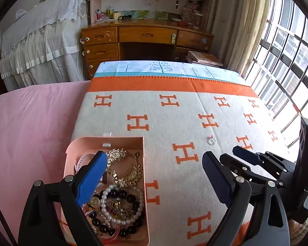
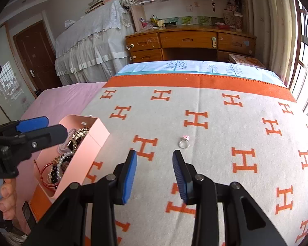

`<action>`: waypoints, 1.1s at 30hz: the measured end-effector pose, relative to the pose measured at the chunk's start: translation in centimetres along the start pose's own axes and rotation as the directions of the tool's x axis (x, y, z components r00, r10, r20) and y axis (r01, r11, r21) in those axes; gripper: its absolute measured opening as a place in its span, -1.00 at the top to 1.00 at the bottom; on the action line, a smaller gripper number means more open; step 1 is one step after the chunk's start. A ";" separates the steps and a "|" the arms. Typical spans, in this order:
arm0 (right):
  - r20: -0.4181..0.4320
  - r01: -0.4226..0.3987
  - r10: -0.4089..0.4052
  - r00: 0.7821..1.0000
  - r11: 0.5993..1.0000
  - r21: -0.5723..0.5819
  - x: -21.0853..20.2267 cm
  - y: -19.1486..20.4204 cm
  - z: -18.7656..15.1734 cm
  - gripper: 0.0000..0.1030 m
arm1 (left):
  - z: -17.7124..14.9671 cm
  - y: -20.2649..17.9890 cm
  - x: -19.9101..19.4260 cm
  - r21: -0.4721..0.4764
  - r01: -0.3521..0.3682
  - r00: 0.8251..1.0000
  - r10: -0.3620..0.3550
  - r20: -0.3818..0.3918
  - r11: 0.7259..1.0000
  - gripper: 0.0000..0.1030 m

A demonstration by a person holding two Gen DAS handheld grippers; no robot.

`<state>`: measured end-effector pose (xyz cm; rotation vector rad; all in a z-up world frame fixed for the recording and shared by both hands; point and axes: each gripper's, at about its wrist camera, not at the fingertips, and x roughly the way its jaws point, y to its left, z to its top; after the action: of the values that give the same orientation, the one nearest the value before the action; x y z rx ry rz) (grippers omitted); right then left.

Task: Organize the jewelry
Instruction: 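Reach the right tool to the pink-stone ring and close on it, then carry the ring with the right tool into the pink box and open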

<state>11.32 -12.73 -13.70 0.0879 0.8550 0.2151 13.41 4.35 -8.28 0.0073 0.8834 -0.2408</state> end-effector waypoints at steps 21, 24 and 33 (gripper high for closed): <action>-0.094 0.214 -0.217 0.972 0.976 -0.045 7.9 -1.3 1.4 0.29 | 3.5 0.6 6.1 -0.108 -0.003 1.000 0.000 -0.029 0.994 -0.91; -0.083 0.224 -0.228 0.970 0.973 -0.054 8.1 -1.2 1.6 0.31 | 3.2 1.4 6.0 -0.137 0.008 0.999 -0.012 -0.032 0.991 -0.91; -0.072 0.218 -0.221 0.973 0.975 -0.054 8.1 -1.0 1.6 0.70 | 2.1 2.4 5.9 -0.166 0.004 0.999 -0.012 -0.047 0.986 -0.91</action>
<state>17.81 -11.84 -18.76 -0.0584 0.9291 0.0302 19.10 5.28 -11.74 -0.1463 0.9489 -0.1749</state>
